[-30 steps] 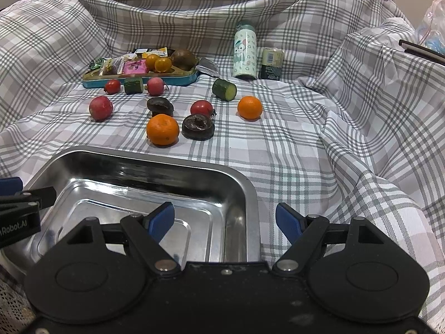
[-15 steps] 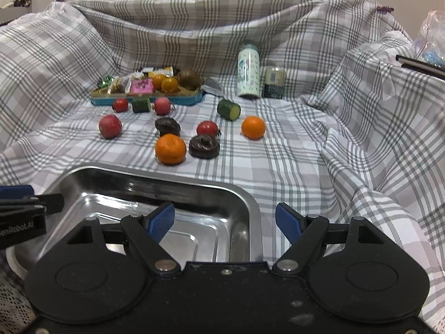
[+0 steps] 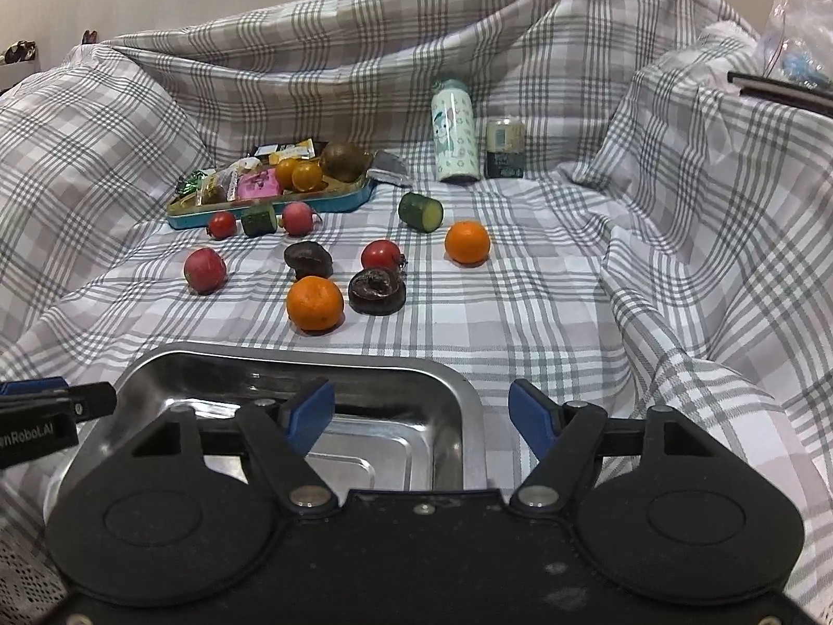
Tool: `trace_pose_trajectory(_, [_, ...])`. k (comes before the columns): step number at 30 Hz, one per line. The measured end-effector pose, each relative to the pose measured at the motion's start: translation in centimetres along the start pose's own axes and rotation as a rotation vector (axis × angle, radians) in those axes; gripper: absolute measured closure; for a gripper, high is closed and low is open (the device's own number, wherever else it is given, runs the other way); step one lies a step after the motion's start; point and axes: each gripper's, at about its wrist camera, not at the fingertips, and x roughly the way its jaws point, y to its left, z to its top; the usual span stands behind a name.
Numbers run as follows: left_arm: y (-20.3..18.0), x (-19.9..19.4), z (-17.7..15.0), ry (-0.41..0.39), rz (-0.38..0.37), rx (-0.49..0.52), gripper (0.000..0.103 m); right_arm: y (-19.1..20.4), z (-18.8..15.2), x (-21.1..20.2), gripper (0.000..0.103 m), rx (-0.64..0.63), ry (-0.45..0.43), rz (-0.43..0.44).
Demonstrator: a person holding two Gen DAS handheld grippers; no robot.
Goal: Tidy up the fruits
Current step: 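Grasp the red radish with the left tool while the right tool grasps an orange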
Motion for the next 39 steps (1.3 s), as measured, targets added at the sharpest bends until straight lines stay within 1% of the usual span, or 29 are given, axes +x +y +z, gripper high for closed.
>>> trace_pose_trajectory(3, [0.0, 0.4, 1.1, -0.009, 0.013, 0.022, 0.053, -0.2, 1.1, 0.5, 0.033, 0.001, 0.005, 0.002])
trace_pose_trajectory(8, [-0.1, 2.3, 3.3, -0.017, 0.013, 0.063, 0.053, -0.8, 3.4, 2.0, 0.035, 0.011, 0.004, 0.019])
trace_pose_trajectory(18, [-0.6, 7.3, 6.9, -0.007, 0.006, 0.13, 0.053, -2.2, 7.5, 8.4, 0.038, 0.002, 0.022, -0.033])
trace_pose_trajectory(24, [-0.4, 10.5, 8.5, 0.017, -0.006, 0.125, 0.053, -2.6, 9.6, 12.5, 0.038, 0.025, 0.056, -0.061])
trace_pose_trajectory(27, [-0.2, 11.6, 9.0, 0.015, -0.008, 0.128, 0.053, -2.8, 10.5, 14.2, 0.038, 0.031, 0.069, -0.069])
trace_pose_trajectory(30, [0.1, 12.5, 9.2, 0.012, -0.027, 0.111, 0.053, -2.8, 11.3, 15.6, 0.038, 0.026, 0.079, -0.078])
trace_pose_trajectory(34, [0.6, 13.5, 9.1, 0.021, -0.046, 0.077, 0.053, -2.9, 11.5, 17.3, 0.038, 0.035, 0.092, -0.084])
trace_pose_trajectory(39, [0.8, 14.3, 9.0, 0.024, -0.022, 0.077, 0.053, -3.2, 11.4, 18.9, 0.038, 0.067, 0.131, -0.082])
